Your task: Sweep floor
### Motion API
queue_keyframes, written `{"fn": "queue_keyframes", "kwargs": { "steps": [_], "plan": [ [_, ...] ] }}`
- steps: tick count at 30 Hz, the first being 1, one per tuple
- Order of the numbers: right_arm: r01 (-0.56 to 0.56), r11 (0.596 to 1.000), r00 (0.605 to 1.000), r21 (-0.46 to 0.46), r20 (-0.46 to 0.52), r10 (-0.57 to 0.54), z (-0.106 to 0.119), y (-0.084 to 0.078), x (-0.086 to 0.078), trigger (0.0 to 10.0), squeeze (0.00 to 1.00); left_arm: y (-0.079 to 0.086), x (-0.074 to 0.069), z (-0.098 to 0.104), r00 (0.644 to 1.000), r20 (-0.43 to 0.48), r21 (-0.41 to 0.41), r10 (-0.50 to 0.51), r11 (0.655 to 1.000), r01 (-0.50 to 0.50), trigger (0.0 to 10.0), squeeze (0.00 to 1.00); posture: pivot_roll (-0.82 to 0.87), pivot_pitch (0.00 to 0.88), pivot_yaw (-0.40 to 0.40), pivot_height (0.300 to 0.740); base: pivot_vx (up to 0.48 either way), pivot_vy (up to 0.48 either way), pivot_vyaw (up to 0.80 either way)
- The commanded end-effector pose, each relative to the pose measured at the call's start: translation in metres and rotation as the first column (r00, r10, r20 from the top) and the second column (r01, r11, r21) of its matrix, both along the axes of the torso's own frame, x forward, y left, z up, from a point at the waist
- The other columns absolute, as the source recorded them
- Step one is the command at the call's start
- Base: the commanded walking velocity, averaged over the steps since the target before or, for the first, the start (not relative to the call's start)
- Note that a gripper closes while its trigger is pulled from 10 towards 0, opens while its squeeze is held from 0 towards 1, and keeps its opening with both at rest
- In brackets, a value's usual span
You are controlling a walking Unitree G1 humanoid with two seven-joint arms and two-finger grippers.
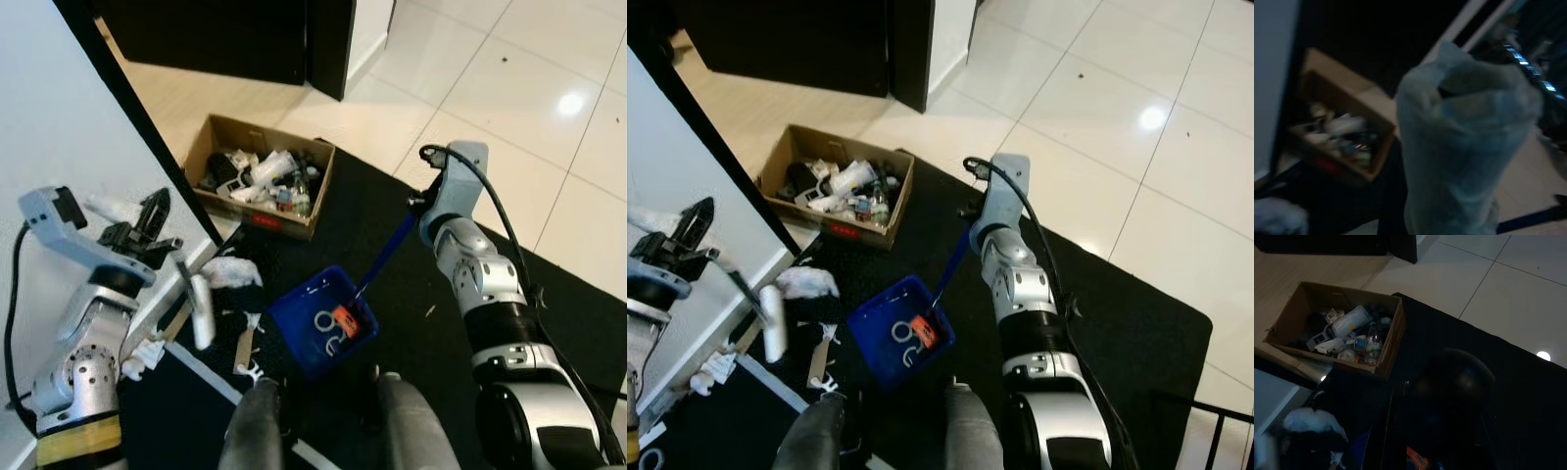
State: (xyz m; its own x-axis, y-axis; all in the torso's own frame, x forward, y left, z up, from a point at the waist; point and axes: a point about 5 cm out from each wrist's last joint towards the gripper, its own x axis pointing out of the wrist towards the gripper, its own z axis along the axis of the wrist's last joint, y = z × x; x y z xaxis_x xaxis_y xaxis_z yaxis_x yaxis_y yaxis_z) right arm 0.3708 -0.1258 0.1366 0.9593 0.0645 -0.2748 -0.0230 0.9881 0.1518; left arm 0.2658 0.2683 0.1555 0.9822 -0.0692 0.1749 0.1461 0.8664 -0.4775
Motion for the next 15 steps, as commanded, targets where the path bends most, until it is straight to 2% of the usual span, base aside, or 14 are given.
{"fn": "queue_keyframes", "kwargs": {
  "steps": [1, 2, 3, 5, 6, 8, 9, 10, 12, 13, 14, 15],
  "plan": [
    [-0.012, 0.999, 0.987, 0.035, -0.161, 0.017, -0.038, 0.003, -0.014, 10.0, 0.0, 0.004, -0.002, -0.008, 0.999, -0.011, -0.035, 0.047, 0.998, -0.047, 10.0, 0.0, -0.02, 0.318, -0.021, 0.74, 0.0, 0.0, 0.0],
    [-0.011, 0.999, 0.987, 0.034, -0.16, 0.016, -0.038, 0.003, -0.014, 10.0, 0.0, 0.001, 0.0, -0.015, 0.998, -0.018, -0.104, 0.065, 0.992, -0.066, 10.0, 0.0, -0.03, 0.316, -0.022, 0.74, 0.0, 0.0, 0.0],
    [-0.011, 0.999, 0.987, 0.034, -0.16, 0.016, -0.038, 0.003, -0.014, 10.0, 0.0, 0.001, 0.0, -0.015, 0.998, -0.018, -0.104, 0.065, 0.992, -0.066, 10.0, 0.0, -0.03, 0.316, -0.022, 0.74, 0.0, 0.0, 0.0],
    [-0.01, 0.999, 0.987, 0.032, -0.16, 0.015, -0.038, 0.002, -0.014, 10.0, 0.0, -0.008, 0.004, -0.032, 0.996, -0.047, -0.255, 0.081, 0.963, -0.091, 10.0, 0.0, -0.04, 0.313, -0.023, 0.74, 0.0, 0.0, 0.0],
    [-0.01, 0.999, 0.987, 0.032, -0.16, 0.015, -0.038, 0.002, -0.014, 10.0, 0.0, -0.008, 0.004, -0.032, 0.996, -0.047, -0.255, 0.081, 0.963, -0.091, 10.0, 0.0, -0.04, 0.313, -0.023, 0.74, 0.0, 0.0, 0.0],
    [-0.009, 1.0, 0.987, 0.029, -0.159, 0.013, -0.037, 0.001, -0.014, 10.0, 0.0, -0.026, 0.008, -0.055, 0.993, -0.105, -0.415, 0.054, 0.905, -0.093, 10.0, 0.0, -0.05, 0.31, -0.023, 0.74, 0.0, 0.0, 0.0],
    [-0.009, 1.0, 0.987, 0.029, -0.159, 0.013, -0.037, 0.001, -0.014, 10.0, 0.0, -0.026, 0.008, -0.055, 0.993, -0.105, -0.415, 0.054, 0.905, -0.093, 10.0, 0.0, -0.05, 0.31, -0.023, 0.74, 0.0, 0.0, 0.0],
    [-0.007, 1.0, 0.988, 0.025, -0.156, 0.011, -0.036, -0.001, -0.013, 10.0, 0.0, -0.053, 0.011, -0.065, 0.992, -0.124, -0.492, -0.014, 0.869, -0.049, 10.0, 0.0, -0.06, 0.308, -0.026, 0.74, 0.0, 0.0, 0.0],
    [-0.007, 1.0, 0.988, 0.025, -0.156, 0.011, -0.036, -0.001, -0.013, 10.0, 0.0, -0.053, 0.011, -0.065, 0.992, -0.124, -0.492, -0.014, 0.869, -0.049, 10.0, 0.0, -0.06, 0.308, -0.026, 0.74, 0.0, 0.0, 0.0],
    [-0.005, 1.0, 0.988, 0.022, -0.154, 0.008, -0.035, -0.002, -0.013, 10.0, 0.0, -0.084, 0.013, -0.064, 0.988, -0.105, -0.543, -0.109, 0.839, 0.034, 10.0, 0.0, -0.06, 0.307, -0.026, 0.74, 0.0, 0.0, 0.0],
    [-0.005, 1.0, 0.988, 0.022, -0.154, 0.008, -0.035, -0.002, -0.013, 10.0, 0.0, -0.084, 0.013, -0.064, 0.988, -0.105, -0.543, -0.109, 0.839, 0.034, 10.0, 0.0, -0.06, 0.307, -0.026, 0.74, 0.0, 0.0, 0.0],
    [-0.004, 1.0, 0.988, 0.021, -0.154, 0.007, -0.035, -0.003, -0.013, 10.0, 0.0, -0.104, 0.013, -0.06, 0.98, -0.088, -0.572, -0.176, 0.815, 0.096, 10.0, 0.0, -0.07, 0.307, -0.026, 0.74, 0.0, 0.0, 0.0]
  ]
}}
